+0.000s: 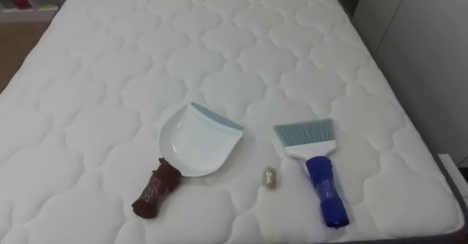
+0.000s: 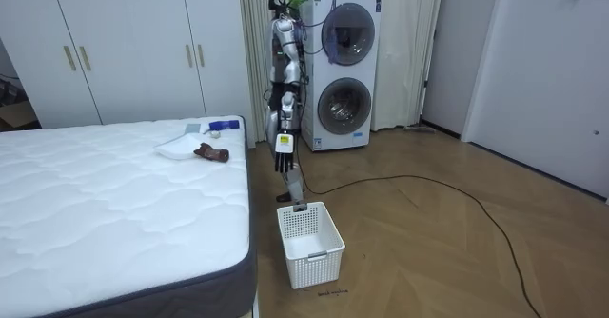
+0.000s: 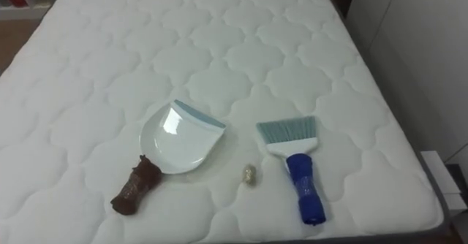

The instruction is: Clean bed

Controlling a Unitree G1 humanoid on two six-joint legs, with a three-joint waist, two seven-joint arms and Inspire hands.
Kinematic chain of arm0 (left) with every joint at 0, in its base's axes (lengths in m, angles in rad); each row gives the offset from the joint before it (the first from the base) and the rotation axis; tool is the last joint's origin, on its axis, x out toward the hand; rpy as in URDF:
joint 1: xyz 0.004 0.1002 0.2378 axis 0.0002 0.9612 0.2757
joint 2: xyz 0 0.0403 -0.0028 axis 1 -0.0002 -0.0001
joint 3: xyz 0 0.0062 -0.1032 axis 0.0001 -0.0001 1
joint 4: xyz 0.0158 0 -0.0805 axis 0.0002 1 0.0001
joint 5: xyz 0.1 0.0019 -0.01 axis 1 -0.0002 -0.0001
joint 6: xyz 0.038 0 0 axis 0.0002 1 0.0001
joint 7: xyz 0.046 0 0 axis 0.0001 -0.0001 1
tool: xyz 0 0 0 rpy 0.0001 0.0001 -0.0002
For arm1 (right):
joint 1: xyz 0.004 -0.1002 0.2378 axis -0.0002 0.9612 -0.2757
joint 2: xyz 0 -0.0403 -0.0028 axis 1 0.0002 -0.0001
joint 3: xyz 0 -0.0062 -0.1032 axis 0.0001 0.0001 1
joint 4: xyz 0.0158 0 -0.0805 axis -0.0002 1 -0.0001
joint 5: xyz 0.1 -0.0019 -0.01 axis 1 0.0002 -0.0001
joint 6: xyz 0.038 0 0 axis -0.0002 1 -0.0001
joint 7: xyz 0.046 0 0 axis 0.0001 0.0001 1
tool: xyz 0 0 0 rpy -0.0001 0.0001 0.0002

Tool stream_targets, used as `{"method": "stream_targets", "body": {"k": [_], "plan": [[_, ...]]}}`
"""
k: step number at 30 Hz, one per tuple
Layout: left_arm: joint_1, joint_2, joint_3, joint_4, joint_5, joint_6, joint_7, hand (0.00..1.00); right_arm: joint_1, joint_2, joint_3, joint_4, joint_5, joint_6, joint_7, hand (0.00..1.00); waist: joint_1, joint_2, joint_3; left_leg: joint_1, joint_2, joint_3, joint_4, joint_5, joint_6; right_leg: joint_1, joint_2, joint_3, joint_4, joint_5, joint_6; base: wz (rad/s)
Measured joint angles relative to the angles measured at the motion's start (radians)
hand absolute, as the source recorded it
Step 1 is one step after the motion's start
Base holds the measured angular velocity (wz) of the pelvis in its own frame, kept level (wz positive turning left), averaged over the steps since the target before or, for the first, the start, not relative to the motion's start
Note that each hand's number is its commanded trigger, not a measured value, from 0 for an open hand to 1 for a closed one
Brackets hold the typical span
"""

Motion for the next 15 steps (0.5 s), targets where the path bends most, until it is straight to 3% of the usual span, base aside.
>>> {"method": "stream_targets", "body": {"k": [6, 10, 15], "plan": [[-0.007, 0.001, -0.002, -0.027, -0.002, -0.021, 0.083, 0.0, -0.005, 0.0, 0.001, 0.0, 0.012, -0.029, -0.044, 0.0, -0.005, -0.011, -0.0001, -0.013, 0.0, -0.01, 0.001, 0.0, 0.0, 0.0, -0.001, -0.017, -0.013, 0.002, -0.001, 0.08], [-0.013, 0.003, 0.02, -0.145, -0.002, -0.053, 0.177, 0.0, -0.011, -0.001, 0.001, -0.001, 0.015, -0.051, -0.063, 0.0, -0.001, -0.013, -0.0004, -0.025, 0.0, -0.027, 0.001, 0.0, 0.0, -0.005, 0.0, -0.025, -0.018, 0.002, -0.002, 0.11], [-0.037, 0.01, 0.019, -0.329, -0.002, -0.136, 0.286, 0.0, -0.029, -0.001, 0.001, -0.003, 0.016, -0.077, -0.084, 0.0, 0.0, -0.014, 0.0012, -0.028, -0.002, -0.029, -0.001, 0.0, 0.0, -0.008, -0.003, -0.034, -0.016, 0.003, -0.001, 0.0]]}}
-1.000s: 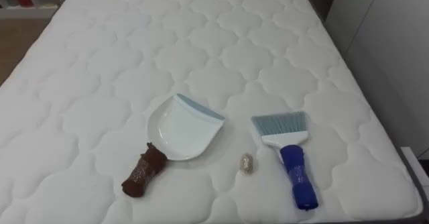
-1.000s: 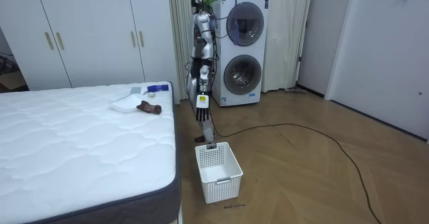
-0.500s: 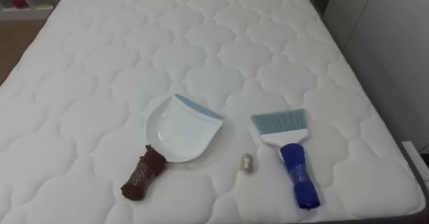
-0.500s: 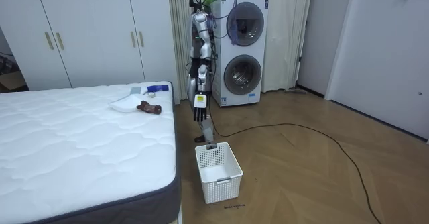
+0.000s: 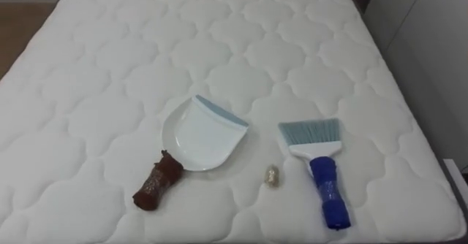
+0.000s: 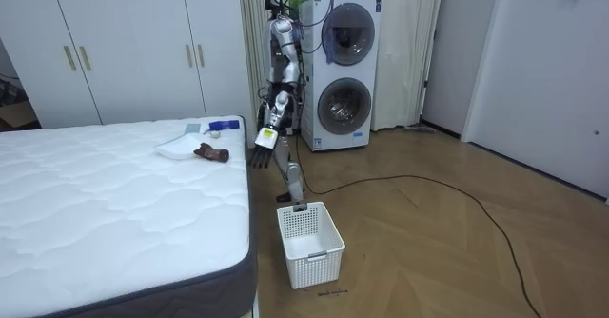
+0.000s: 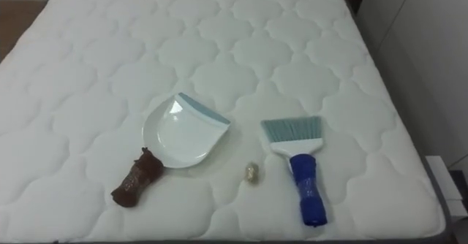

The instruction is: Clean bed

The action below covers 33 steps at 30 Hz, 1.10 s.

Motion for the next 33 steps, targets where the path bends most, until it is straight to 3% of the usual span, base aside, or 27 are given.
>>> {"method": "stream_targets", "body": {"k": [6, 14, 19, 25, 33], "plan": [[-0.029, 0.0, -0.006, -0.154, 0.002, -0.033, 0.062, 0.0, 0.0, 0.0, -0.001, -0.009, 0.02, -0.01, 0.003, 0.0, -0.006, -0.002, -0.003, -0.022, 0.0, -0.028, 0.0, 0.0, 0.0, -0.007, 0.001, -0.015, -0.013, 0.01, 0.0, 0.05], [-0.116, 0.004, -0.059, -0.174, 0.001, -0.064, 0.11, 0.0, -0.024, -0.001, 0.002, -0.015, 0.03, -0.023, 0.003, 0.0, -0.023, 0.01, 0.0023, -0.051, -0.001, -0.04, 0.003, 0.0, 0.0, -0.027, -0.008, -0.038, -0.013, 0.011, 0.0, 0.07], [-0.175, 0.003, -0.083, -0.182, 0.001, -0.08, 0.133, 0.0, -0.047, -0.001, 0.007, -0.016, 0.049, -0.031, 0.003, 0.0, -0.032, 0.014, 0.0016, -0.092, -0.002, -0.05, 0.006, 0.0, 0.0, -0.061, -0.009, -0.042, -0.009, 0.012, 0.0, 0.01], [-0.223, 0.004, -0.115, -0.128, -0.001, -0.095, 0.135, 0.0, -0.082, 0.0, 0.019, -0.01, 0.104, -0.042, -0.003, 0.0, -0.054, 0.017, 0.0029, -0.13, -0.003, -0.05, 0.02, 0.0, 0.0, -0.097, -0.011, -0.043, -0.003, 0.014, 0.001, -0.04], [-0.338, 0.009, -0.202, 0.048, -0.001, -0.108, 0.133, 0.0, -0.133, -0.003, 0.131, 0.003, 0.181, -0.063, -0.004, 0.0, -0.075, 0.022, 0.008, -0.176, -0.002, -0.048, 0.031, 0.0, 0.0, -0.137, -0.01, -0.039, 0.0, 0.017, 0.0, 0.0]]}}
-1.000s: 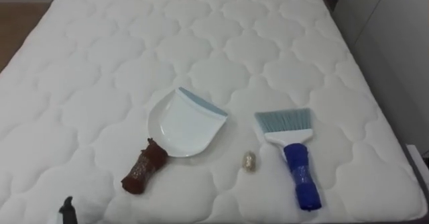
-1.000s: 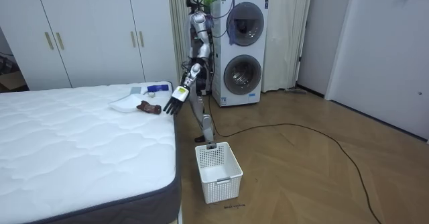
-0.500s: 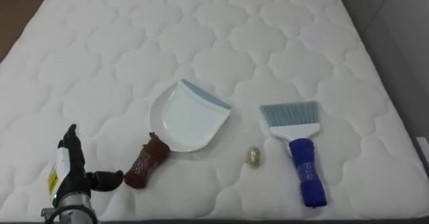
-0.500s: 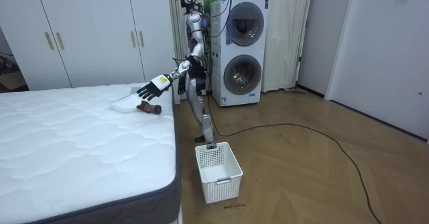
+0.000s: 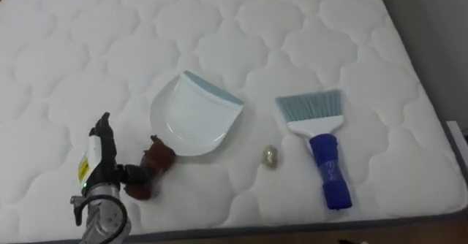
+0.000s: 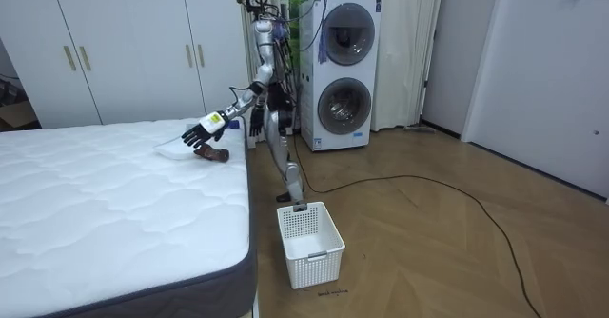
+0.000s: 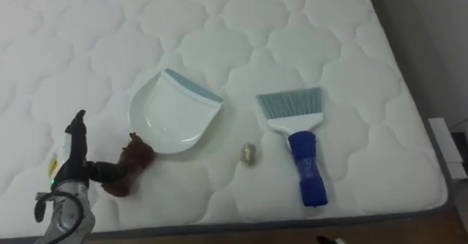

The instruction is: Clean bed

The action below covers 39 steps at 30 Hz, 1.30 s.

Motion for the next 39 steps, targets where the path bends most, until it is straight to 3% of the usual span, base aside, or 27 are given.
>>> {"method": "stream_targets", "body": {"k": [4, 5, 6, 7, 8, 10, 11, 12, 14, 16, 19, 24, 29, 33, 39], "plan": [[-0.046, 0.0, -0.014, 0.036, -0.001, -0.01, 0.0, 0.0, -0.034, -0.004, 0.037, 0.013, 0.002, -0.021, -0.009, 0.0, -0.01, 0.008, 0.0076, -0.032, 0.005, -0.009, 0.005, 0.001, 0.001, -0.05, 0.002, -0.007, 0.031, 0.0, 0.0, -0.05], [-0.059, 0.0, -0.019, 0.046, -0.002, -0.01, 0.0, 0.0, -0.04, -0.008, 0.042, 0.017, 0.005, -0.024, -0.018, 0.0, -0.006, 0.014, 0.0143, -0.03, 0.016, -0.044, -0.002, 0.005, 0.005, -0.101, 0.004, -0.036, 0.102, -0.001, 0.001, -0.55], [-0.068, 0.004, -0.02, 0.052, -0.002, -0.01, 0.001, 0.0, -0.061, -0.015, 0.053, 0.018, 0.016, -0.032, -0.033, 0.0, 0.005, 0.027, 0.0261, -0.035, 0.029, -0.115, -0.006, 0.008, 0.007, -0.175, 0.006, -0.073, 0.149, -0.008, 0.004, -0.73], [-0.07, 0.014, -0.018, 0.052, -0.003, -0.011, 0.001, 0.0, -0.076, -0.014, 0.061, 0.018, 0.022, -0.034, -0.04, 0.0, 0.011, 0.016, 0.0238, -0.047, 0.026, -0.133, 0.0, 0.007, 0.006, -0.204, 0.004, -0.08, 0.095, 0.013, -0.009, -0.84], [-0.084, 0.022, -0.007, 0.067, -0.002, -0.009, -0.001, 0.0, -0.107, -0.016, 0.076, 0.021, 0.022, -0.041, -0.049, 0.0, 0.001, 0.012, 0.0244, -0.09, 0.026, -0.135, 0.032, -0.004, -0.008, -0.223, -0.001, -0.117, 0.048, 0.091, -0.035, -0.34], [-0.124, 0.022, -0.017, 0.096, -0.001, -0.012, -0.006, 0.0, -0.111, -0.014, 0.086, 0.034, 0.026, -0.042, -0.065, 0.0, -0.028, 0.016, 0.0268, -0.134, 0.024, -0.099, 0.04, 0.001, -0.02, -0.223, -0.002, -0.113, 0.036, 0.096, -0.038, 0.18], [-0.153, 0.022, -0.022, 0.106, -0.003, -0.019, -0.006, 0.0, -0.11, -0.011, 0.096, 0.045, 0.034, -0.039, -0.073, 0.0, -0.039, 0.011, 0.0293, -0.172, 0.022, -0.08, 0.029, 0.011, -0.018, -0.222, -0.002, -0.083, 0.036, 0.095, -0.038, 0.43], [-0.177, 0.022, -0.024, 0.106, -0.003, -0.032, -0.005, 0.0, -0.094, -0.011, 0.101, 0.047, 0.034, -0.037, -0.079, 0.0, -0.04, 0.005, 0.0335, -0.222, 0.021, -0.049, 0.009, 0.048, -0.001, -0.221, 0.0, -0.049, 0.038, 0.095, -0.032, 0.37], [-0.182, 0.022, -0.028, 0.119, -0.002, -0.041, 0.001, 0.0, -0.079, -0.008, 0.101, 0.053, 0.039, -0.032, -0.08, 0.0, -0.031, -0.006, 0.03, -0.22, 0.021, 0.005, 0.007, 0.092, 0.009, -0.22, -0.004, -0.031, 0.04, 0.099, -0.02, 0.1], [-0.181, 0.023, -0.037, 0.141, -0.003, -0.038, 0.001, 0.0, -0.08, -0.007, 0.101, 0.054, 0.046, -0.03, -0.08, 0.0, -0.026, -0.007, 0.0303, -0.217, 0.016, 0.021, 0.008, 0.093, 0.011, -0.221, -0.01, -0.046, 0.036, 0.099, -0.018, -0.1], [-0.181, 0.021, -0.058, 0.203, -0.037, -0.036, -0.002, 0.0, -0.097, 0.001, 0.113, 0.056, 0.07, -0.017, -0.08, 0.0, -0.019, -0.006, 0.0306, -0.22, 0.006, 0.024, 0.008, 0.093, 0.012, -0.221, -0.021, -0.075, 0.03, 0.098, -0.015, -0.11], [-0.185, 0.018, -0.08, 0.302, -0.121, -0.028, -0.031, 0.0, -0.128, 0.009, 0.145, 0.068, 0.098, -0.009, -0.079, 0.0, -0.02, 0.0, 0.0366, -0.248, 0.005, 0.024, 0.042, 0.091, 0.014, -0.231, -0.021, -0.086, 0.031, 0.096, -0.012, 0.03], [-0.193, 0.012, -0.084, 0.307, -0.138, -0.007, -0.04, 0.0, -0.152, 0.007, 0.153, 0.067, 0.156, 0.011, -0.085, 0.0, -0.025, 0.005, 0.0448, -0.318, 0.002, 0.023, 0.094, 0.091, 0.014, -0.31, -0.031, -0.087, 0.106, 0.071, -0.023, 0.03], [-0.201, 0.003, -0.085, 0.32, -0.136, -0.005, -0.037, 0.0, -0.151, 0.006, 0.162, 0.066, 0.164, 0.012, -0.089, 0.0, -0.027, -0.004, 0.0514, -0.346, 0.003, 0.025, 0.129, 0.09, 0.014, -0.345, -0.037, -0.084, 0.152, 0.051, -0.027, 0.03], [-0.21, 0.003, -0.085, 0.324, -0.138, -0.005, -0.017, 0.0, -0.155, 0.004, 0.162, 0.064, 0.194, 0.012, -0.086, 0.0, -0.028, -0.007, 0.0522, -0.398, 0.007, 0.026, 0.17, 0.09, 0.014, -0.395, -0.037, -0.081, 0.184, 0.054, -0.033, 0.0]]}}
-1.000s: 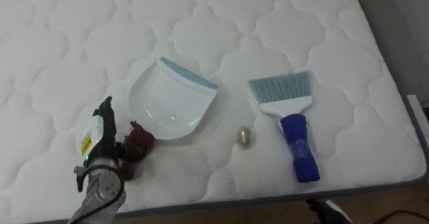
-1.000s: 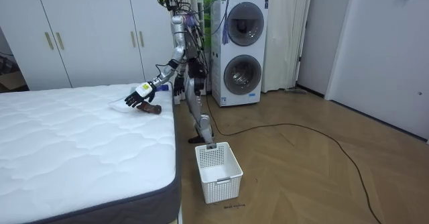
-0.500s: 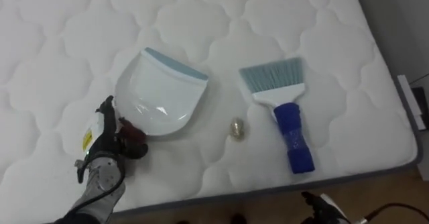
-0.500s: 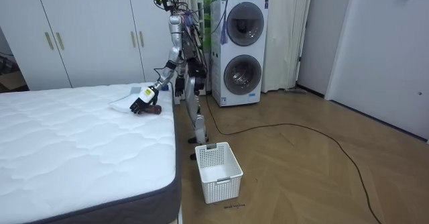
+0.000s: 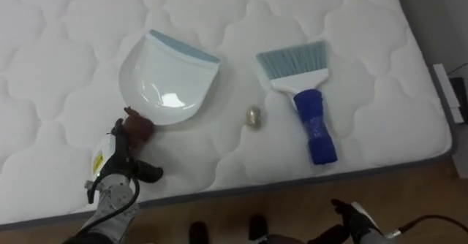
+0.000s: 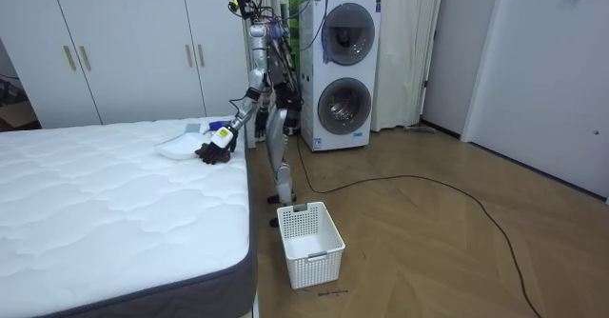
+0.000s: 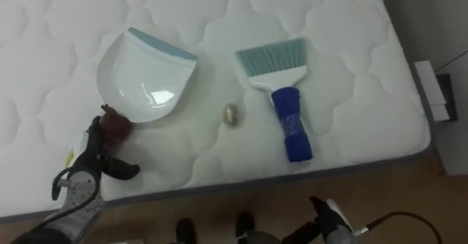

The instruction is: Clean bed

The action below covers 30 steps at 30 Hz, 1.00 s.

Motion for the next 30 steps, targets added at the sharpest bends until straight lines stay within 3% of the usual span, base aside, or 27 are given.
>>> {"method": "stream_targets", "body": {"k": [10, 30], "plan": [[-0.013, 0.0, 0.006, 0.014, -0.005, 0.001, 0.002, 0.0, 0.0, 0.0, 0.001, 0.0, 0.01, 0.0, 0.006, 0.0, -0.005, -0.004, -0.0016, -0.019, -0.002, 0.0, 0.012, 0.0, 0.0, -0.018, -0.005, -0.004, 0.014, 0.0, -0.001, 0.0], [-0.117, 0.002, 0.026, 0.065, -0.021, 0.012, 0.026, 0.0, -0.024, 0.001, 0.022, 0.002, 0.051, 0.0, -0.008, 0.0, -0.014, -0.009, 0.0023, -0.103, 0.005, -0.003, 0.066, 0.0, 0.001, -0.072, -0.009, -0.035, 0.033, 0.001, -0.005, 0.03]]}}
